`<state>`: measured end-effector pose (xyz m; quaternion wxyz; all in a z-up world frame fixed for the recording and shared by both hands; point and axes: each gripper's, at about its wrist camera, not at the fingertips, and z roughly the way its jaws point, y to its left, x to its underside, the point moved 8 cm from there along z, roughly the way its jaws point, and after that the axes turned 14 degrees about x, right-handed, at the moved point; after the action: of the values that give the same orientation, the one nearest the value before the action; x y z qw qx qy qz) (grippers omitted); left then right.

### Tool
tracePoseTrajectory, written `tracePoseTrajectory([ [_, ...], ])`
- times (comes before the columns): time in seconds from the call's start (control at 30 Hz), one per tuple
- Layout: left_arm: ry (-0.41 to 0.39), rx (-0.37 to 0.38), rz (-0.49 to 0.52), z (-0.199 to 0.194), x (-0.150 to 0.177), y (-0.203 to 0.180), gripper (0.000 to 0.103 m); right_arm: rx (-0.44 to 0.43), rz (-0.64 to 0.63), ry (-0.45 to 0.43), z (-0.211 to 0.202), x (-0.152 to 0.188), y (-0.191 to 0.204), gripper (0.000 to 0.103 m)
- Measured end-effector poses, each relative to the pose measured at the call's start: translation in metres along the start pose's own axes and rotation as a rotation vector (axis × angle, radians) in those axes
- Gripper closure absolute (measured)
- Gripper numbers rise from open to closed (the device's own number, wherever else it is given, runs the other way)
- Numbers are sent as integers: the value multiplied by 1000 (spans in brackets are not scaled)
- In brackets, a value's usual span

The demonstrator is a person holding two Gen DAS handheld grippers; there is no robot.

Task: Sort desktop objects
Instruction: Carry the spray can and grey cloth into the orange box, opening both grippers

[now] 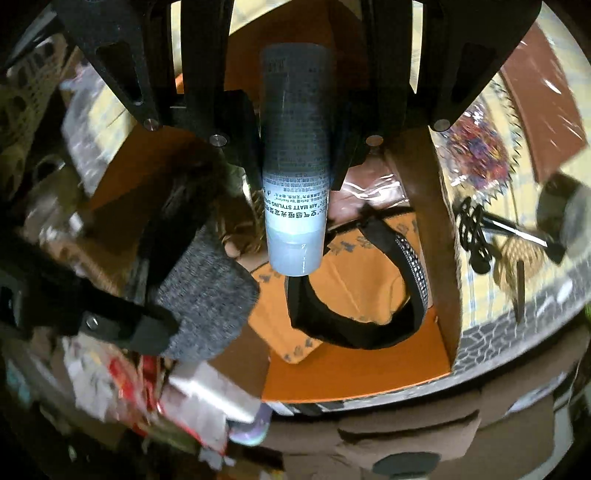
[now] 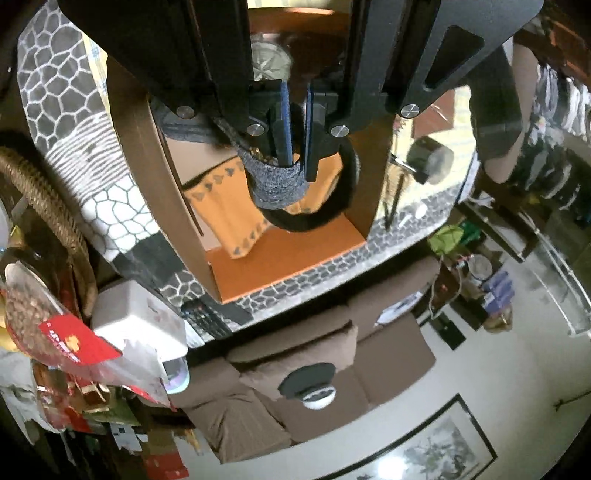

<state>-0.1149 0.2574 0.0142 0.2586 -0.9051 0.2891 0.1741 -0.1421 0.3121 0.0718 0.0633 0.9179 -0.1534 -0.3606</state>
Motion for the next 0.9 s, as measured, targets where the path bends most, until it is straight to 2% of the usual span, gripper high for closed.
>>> tracePoseTrajectory([
  [0.1, 31, -43, 66, 3, 5, -3, 71, 27, -10, 23, 7, 5, -2, 97],
  [0.23, 54, -93, 145, 6, 10, -7, 71, 112, -47, 54, 18, 13, -7, 95],
  [0.3, 49, -83, 150, 7, 10, -7, 71, 119, -53, 86, 25, 18, -8, 95],
  [0.43, 26, -28, 138, -1, 9, -8, 70, 176, -82, 120, 32, 26, -12, 93],
  [0.5, 14, -7, 118, -5, 8, -6, 67, 190, -97, 132, 33, 28, -12, 91],
  [0.67, -17, 10, 80, -18, 7, 0, 66, 253, -162, 150, 31, 33, -13, 77],
  [0.7, -23, 17, 72, -21, 7, 1, 66, 267, -169, 147, 28, 32, -14, 71],
  [0.77, -33, 25, 60, -26, 7, 2, 66, 262, -151, 124, 19, 26, -17, 69],
  [0.83, -44, 31, 50, -32, 8, 2, 62, 237, -123, 97, 9, 19, -19, 67],
  [0.9, -58, 31, 38, -38, 9, 4, 50, 207, -102, 75, 0, 13, -17, 62],
])
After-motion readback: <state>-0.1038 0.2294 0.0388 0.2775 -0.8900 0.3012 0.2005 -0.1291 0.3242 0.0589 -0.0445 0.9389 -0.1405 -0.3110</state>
